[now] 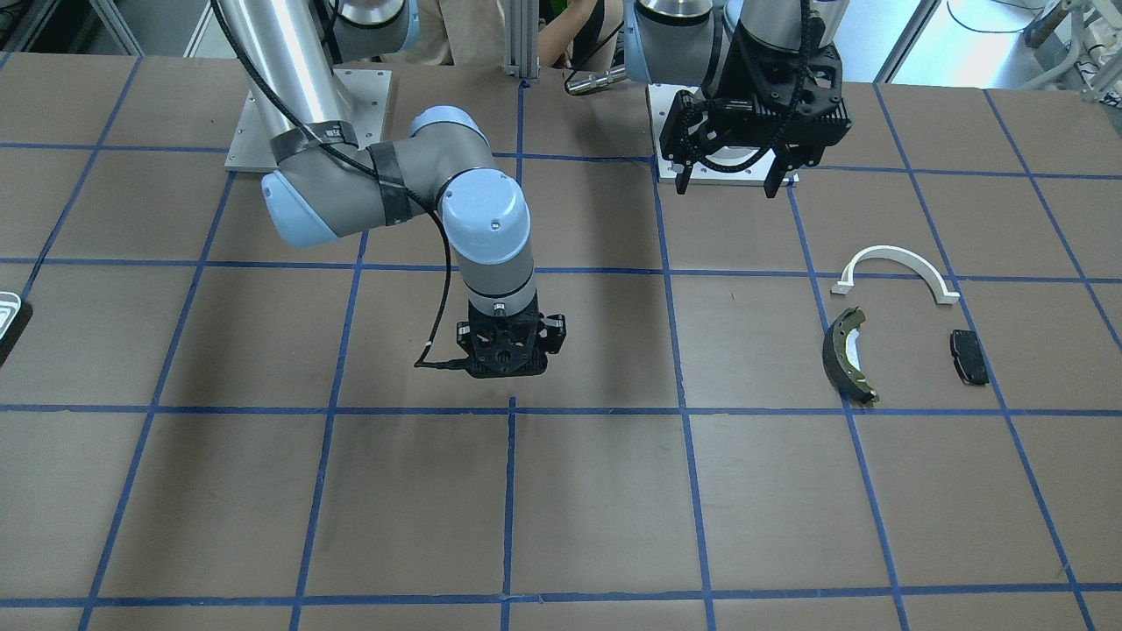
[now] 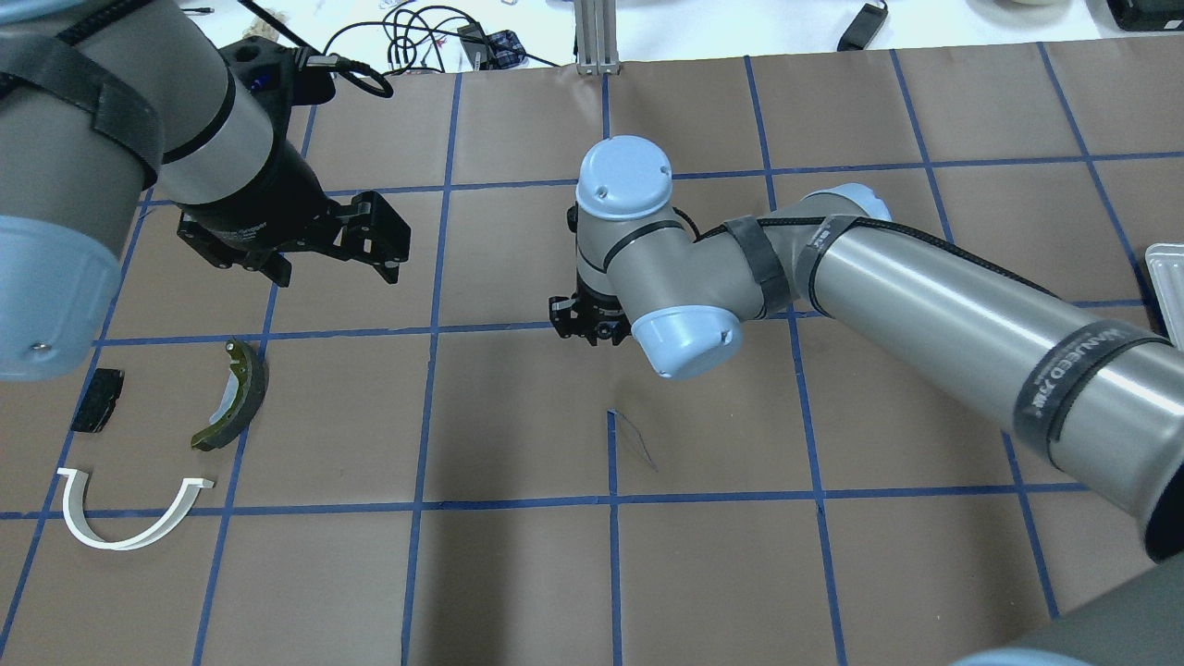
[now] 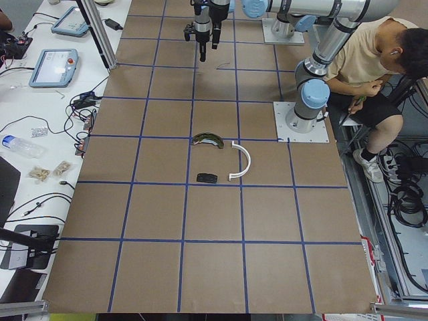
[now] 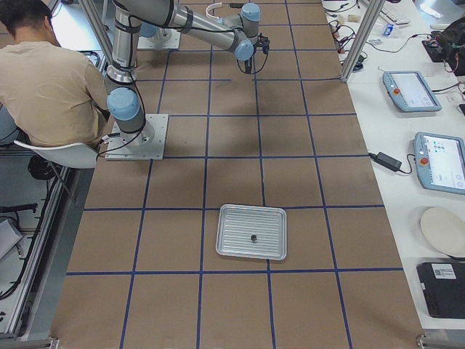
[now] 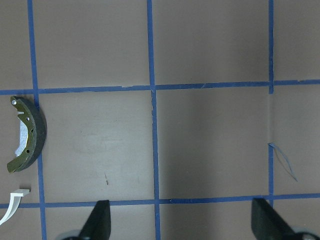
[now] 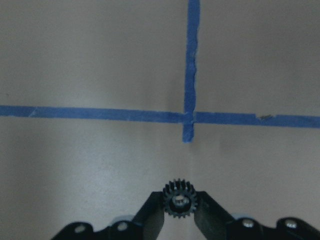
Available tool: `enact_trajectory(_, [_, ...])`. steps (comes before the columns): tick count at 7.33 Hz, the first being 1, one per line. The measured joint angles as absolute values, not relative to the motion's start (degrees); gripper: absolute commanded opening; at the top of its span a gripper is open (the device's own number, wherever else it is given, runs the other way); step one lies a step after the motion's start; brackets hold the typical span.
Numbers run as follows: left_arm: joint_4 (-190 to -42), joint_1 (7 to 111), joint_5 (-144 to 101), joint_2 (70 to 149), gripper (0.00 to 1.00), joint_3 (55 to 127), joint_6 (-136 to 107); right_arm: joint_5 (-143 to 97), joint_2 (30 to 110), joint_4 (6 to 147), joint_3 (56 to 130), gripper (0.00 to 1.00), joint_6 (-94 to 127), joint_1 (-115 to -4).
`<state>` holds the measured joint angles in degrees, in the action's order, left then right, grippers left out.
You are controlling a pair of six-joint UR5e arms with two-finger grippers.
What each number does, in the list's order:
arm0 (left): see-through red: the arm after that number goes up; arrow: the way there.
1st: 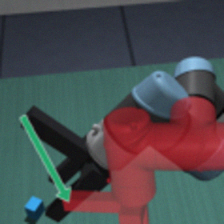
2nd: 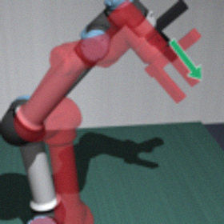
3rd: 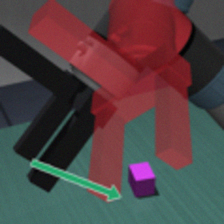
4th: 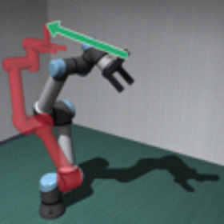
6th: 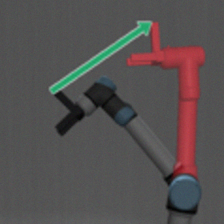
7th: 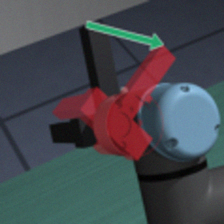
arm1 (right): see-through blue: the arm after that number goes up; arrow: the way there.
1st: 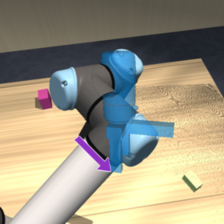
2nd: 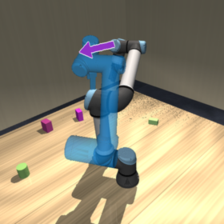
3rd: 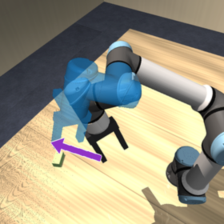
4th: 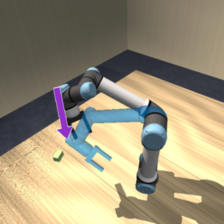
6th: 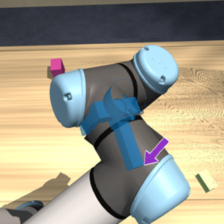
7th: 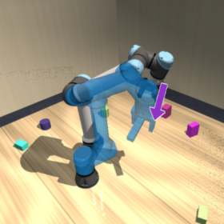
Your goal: Place bearing gear from tray to pile
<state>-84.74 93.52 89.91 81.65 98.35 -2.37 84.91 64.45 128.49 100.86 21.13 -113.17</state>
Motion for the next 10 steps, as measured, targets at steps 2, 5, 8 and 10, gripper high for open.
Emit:
enact_trajectory(2, [-84.73,93.52,89.97,81.6,1.0,98.35,-2.37,83.37,62.88,129.4,101.22,0.96,22.49,-114.19])
enact_trajectory(5, [-84.73,93.52,90.08,81.5,1.0,98.35,-2.37,83.53,65.75,127.0,97.53,0.97,17.72,-108.75])
enact_trajectory(8, [-84.78,93.54,90.09,81.47,1.0,98.37,-2.37,84.37,73.31,116.14,96.37,0.98,0.53,-92.37])
enact_trajectory(10, [-84.81,93.52,90.09,81.48,1.0,98.42,-2.37,86.73,75.04,112.75,96.5,0.96,-13.23,-76.94])
